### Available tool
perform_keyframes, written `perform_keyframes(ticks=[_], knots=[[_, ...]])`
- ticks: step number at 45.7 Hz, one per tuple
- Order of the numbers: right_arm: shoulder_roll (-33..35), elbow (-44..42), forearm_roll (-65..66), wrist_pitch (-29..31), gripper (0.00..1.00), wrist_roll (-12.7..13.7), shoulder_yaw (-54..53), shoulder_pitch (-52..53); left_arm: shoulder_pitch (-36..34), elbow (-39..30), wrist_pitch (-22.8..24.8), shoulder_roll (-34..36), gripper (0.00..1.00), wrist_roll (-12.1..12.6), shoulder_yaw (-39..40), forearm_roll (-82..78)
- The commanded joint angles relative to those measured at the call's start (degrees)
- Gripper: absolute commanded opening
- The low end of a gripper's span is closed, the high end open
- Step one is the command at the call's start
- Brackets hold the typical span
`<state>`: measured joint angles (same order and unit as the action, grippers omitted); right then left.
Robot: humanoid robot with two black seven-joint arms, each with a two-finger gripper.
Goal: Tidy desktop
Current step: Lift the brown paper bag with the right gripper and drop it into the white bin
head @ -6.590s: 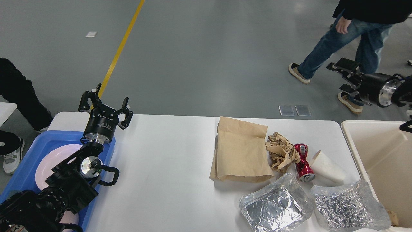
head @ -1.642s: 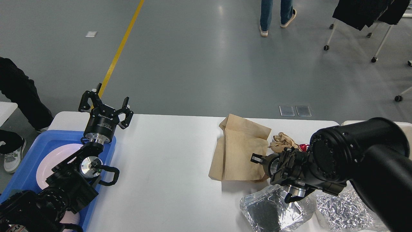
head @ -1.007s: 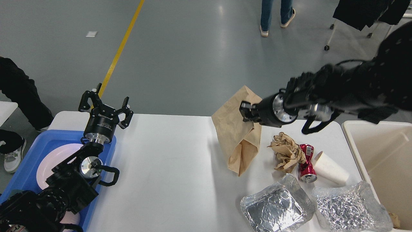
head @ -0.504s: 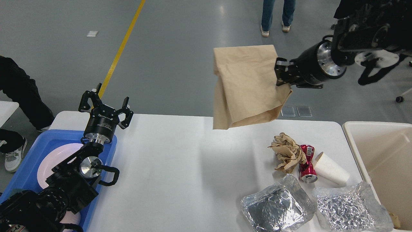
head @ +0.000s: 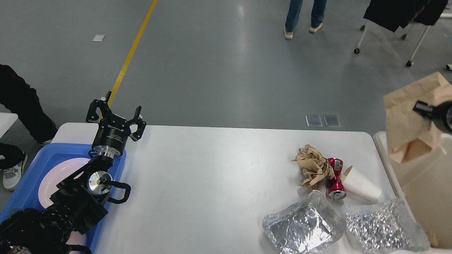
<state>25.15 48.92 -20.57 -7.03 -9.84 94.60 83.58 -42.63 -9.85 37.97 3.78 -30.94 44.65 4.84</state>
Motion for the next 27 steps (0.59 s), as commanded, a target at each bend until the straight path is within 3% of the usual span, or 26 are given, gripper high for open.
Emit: perform_keyframes(ticks=[1,5,16,17,18,22,23,27], knots=[[0.2,-7.0,-0.6,-12.1,0.0,5.6,-0.8,-14.1,0.0,0.0,0.0,0.0,0.97,0.0,0.0,0.0],[0.1,-12.1,-0.6,-14.1,0.0,7.6,-2.6,-20.6,0.0,0.0,0.0,0.0,0.97,0.0,0.0,0.0],[0.1,-24.1,-0.5,-13.5,0.0,7.7,-11.9,-33.4,0.0,0.0,0.0,0.0,0.97,0.0,0.0,0.0],[0.1,-25.1,-0.6,-13.5,0.06,7.7,-12.2,-34.0,0.0,0.0,0.0,0.0,0.97,0.0,0.0,0.0],[-0.1,-26.5,-0.6,-13.8,0.32,7.7,-13.3,-35.1,0.0,0.0,0.0,0.0,0.97,0.0,0.0,0.0],[-0.2,-27.9,-0.7,-14.0,0.92,7.6,-17.1,-35.8,0.0,0.0,0.0,0.0,0.97,0.0,0.0,0.0],[-0.2,-28.1,-0.8,-14.2,1.0,7.6,-18.3,-35.8,0.0,0.0,0.0,0.0,0.97,0.0,0.0,0.0],[-0.5,-28.2,-0.7,-14.5,1.0,7.6,-25.9,-36.2,0.0,0.1,0.0,0.0,0.97,0.0,0.0,0.0]])
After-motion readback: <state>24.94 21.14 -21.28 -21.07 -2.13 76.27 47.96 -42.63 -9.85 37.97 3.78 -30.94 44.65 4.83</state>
